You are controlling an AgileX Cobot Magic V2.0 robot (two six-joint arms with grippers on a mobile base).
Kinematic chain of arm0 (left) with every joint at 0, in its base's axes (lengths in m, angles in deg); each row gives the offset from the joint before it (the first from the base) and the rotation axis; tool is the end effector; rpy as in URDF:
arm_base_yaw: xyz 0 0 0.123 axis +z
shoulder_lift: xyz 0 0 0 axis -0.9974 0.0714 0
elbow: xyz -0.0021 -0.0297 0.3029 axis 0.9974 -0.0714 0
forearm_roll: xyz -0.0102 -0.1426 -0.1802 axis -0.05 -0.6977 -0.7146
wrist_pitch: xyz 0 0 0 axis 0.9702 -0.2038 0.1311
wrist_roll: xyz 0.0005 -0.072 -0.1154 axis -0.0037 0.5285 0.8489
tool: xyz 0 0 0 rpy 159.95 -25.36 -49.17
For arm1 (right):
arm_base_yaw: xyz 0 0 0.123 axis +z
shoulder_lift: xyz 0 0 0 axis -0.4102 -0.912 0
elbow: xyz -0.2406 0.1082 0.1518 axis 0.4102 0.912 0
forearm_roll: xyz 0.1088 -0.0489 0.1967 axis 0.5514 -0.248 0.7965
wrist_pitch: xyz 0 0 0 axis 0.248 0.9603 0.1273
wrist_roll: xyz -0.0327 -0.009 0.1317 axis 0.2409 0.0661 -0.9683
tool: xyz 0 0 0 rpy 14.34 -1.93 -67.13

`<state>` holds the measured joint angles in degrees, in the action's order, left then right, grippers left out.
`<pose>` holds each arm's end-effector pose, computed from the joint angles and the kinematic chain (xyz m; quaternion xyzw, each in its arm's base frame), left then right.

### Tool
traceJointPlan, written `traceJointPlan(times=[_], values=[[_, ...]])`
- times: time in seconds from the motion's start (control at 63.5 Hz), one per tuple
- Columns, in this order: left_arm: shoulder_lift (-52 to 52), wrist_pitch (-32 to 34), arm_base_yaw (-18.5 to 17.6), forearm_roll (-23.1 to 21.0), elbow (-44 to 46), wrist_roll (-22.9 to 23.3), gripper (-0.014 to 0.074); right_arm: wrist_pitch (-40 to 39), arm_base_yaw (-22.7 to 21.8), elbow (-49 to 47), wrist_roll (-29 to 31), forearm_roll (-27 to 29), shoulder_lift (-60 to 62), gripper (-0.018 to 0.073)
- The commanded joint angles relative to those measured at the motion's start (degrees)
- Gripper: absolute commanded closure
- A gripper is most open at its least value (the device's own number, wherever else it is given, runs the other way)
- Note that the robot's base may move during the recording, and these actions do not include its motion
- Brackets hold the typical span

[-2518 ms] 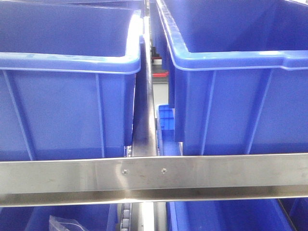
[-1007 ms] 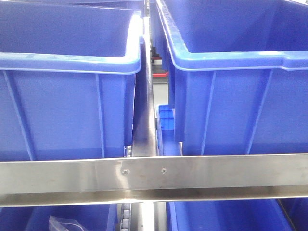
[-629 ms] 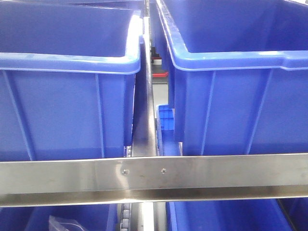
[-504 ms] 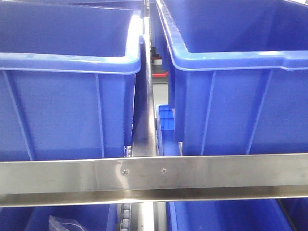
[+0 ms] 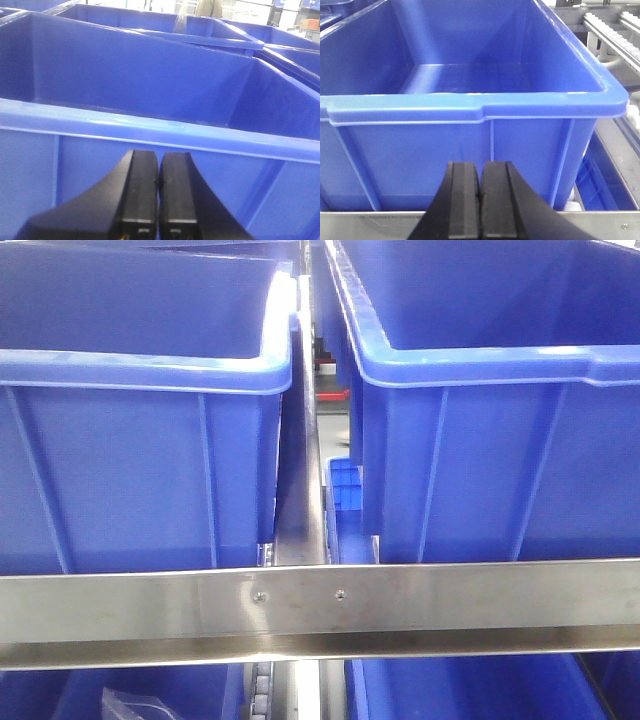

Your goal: Place green plate on second shelf with right arm

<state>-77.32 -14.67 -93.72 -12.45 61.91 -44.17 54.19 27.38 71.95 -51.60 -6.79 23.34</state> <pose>0.0592 -0.0083 0.2104 0.0009 0.6887 -0.0982 0.7184 0.0599 0.0045 0.1963 0.0106 0.7125 0.0550 0.6994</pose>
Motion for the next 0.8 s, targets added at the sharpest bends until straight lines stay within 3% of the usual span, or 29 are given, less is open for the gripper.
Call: traceJointPlan(times=[0.0,0.787], values=[[-0.9,5.1,-0.2,-0.4,-2.3,0.2,0.0466,-4.3,-0.1,-1.0,0.0,-0.9,0.9,0.0510],[-0.9,5.1,-0.2,-0.4,-2.3,0.2,0.0466,-4.3,-0.1,-1.0,0.0,-0.9,0.9,0.0510]])
